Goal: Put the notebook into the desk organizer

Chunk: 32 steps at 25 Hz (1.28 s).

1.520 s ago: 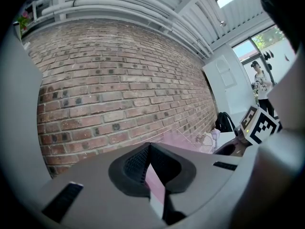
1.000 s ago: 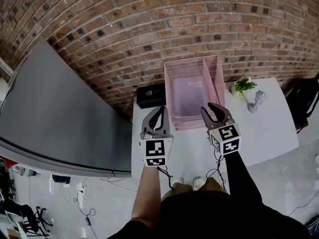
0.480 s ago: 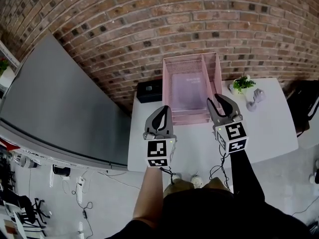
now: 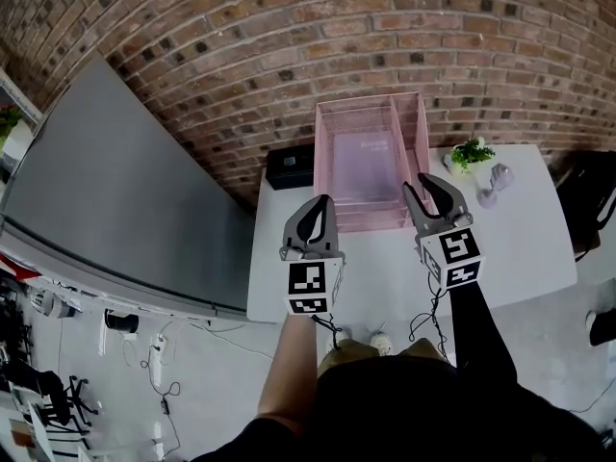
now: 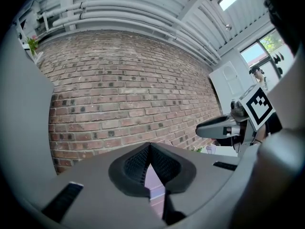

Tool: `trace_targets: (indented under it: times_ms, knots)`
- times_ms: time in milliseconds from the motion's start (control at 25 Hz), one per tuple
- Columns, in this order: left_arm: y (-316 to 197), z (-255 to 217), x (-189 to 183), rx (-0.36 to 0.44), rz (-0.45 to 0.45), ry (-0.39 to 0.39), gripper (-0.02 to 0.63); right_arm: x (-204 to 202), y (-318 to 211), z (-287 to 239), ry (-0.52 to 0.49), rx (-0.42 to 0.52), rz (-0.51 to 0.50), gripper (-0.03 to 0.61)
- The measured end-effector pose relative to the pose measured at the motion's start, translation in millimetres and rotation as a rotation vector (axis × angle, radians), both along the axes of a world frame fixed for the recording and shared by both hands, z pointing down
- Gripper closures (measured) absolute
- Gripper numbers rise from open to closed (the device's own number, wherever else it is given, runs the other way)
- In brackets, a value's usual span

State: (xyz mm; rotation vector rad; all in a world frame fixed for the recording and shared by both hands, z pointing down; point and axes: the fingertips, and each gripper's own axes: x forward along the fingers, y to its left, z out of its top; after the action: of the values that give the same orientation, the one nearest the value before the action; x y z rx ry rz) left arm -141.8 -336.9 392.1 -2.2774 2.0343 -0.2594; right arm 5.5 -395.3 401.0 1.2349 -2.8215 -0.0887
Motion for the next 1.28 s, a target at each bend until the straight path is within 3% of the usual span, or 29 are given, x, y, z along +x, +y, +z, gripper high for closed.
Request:
trace_targets:
  times_ms: [440,480,520,1280]
  knots:
    - [-5,3,5,-0.007,0.013,-0.01,0.606,-3,4,4,-0.027,-0.019,-0.035,0.472]
    - [-4,3,6,-0.006,0.016,-0.01,0.606,-4,7,3,-0.021,-0.009,-0.044,0.549]
    - [-4,3,7,-0.005,0.019,-0.009,0.606,-5,10,3,-0.014,0.0,-0.054,0.578]
    - [-4,0,12,0.004,0.054,-0.01,0.606,-9,13,0,-0.032,-0.011,-0.068,0.58]
